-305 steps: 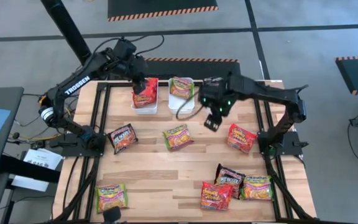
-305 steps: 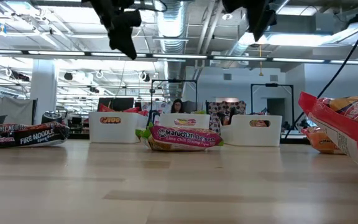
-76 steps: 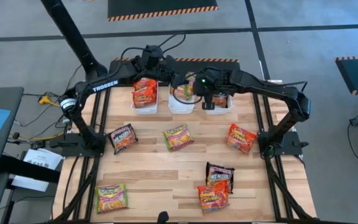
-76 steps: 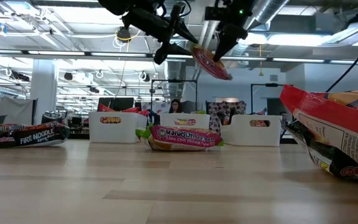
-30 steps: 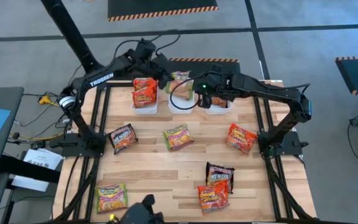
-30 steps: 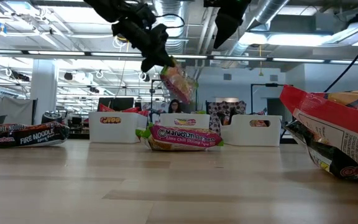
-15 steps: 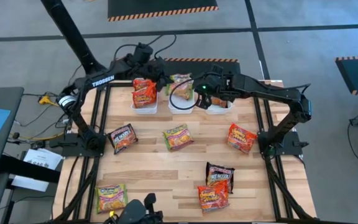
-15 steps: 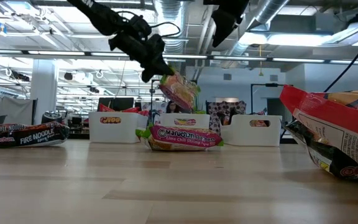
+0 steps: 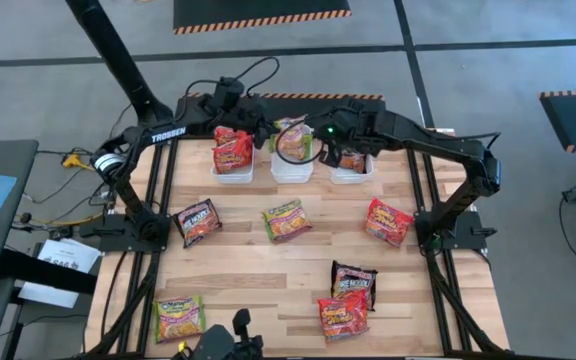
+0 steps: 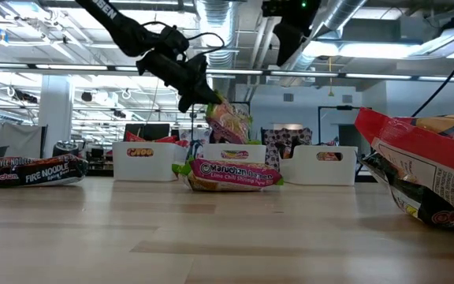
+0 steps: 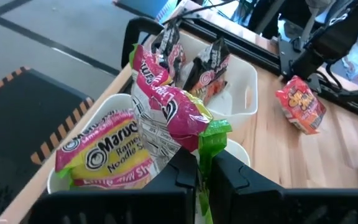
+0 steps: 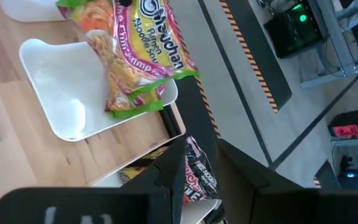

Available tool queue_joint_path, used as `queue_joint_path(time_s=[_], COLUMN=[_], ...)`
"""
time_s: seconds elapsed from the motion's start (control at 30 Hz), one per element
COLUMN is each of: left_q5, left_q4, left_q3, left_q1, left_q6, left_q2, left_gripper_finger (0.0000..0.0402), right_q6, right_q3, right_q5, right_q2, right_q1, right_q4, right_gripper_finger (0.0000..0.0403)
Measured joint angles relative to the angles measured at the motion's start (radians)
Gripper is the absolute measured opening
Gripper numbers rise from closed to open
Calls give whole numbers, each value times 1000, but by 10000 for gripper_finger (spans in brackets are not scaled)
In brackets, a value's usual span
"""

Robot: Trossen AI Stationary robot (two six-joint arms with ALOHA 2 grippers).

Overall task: Sort Maruchan noodles
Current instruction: Put the bottom right green noodle pack into the middle white bin

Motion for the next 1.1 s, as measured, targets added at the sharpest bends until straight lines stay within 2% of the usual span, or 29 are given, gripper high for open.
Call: queue_joint_path(time_s=[0.37,0.67,0.9,1.1], left_q5=[0,24,-129,-103], left_q4=[88,167,176,166], left_q3=[-74,-75,-75,-74], left_q1=[-10,-20,-16,-14], left_q6=[-14,-75,-61,-25], left_q2=[0,99,104,115], left_gripper_finger=[0,0,2,35], right_q6=[-2,-25,-25,-25], right_q3=[-1,-1,-1,-1], right_q5=[-1,-2,-2,-2], right_q2=[0,0,1,1], right_q1=[-26,-26,-21,-21], right_q4=[-3,-6,-19,-21], right_gripper_finger=[108,108,108,108])
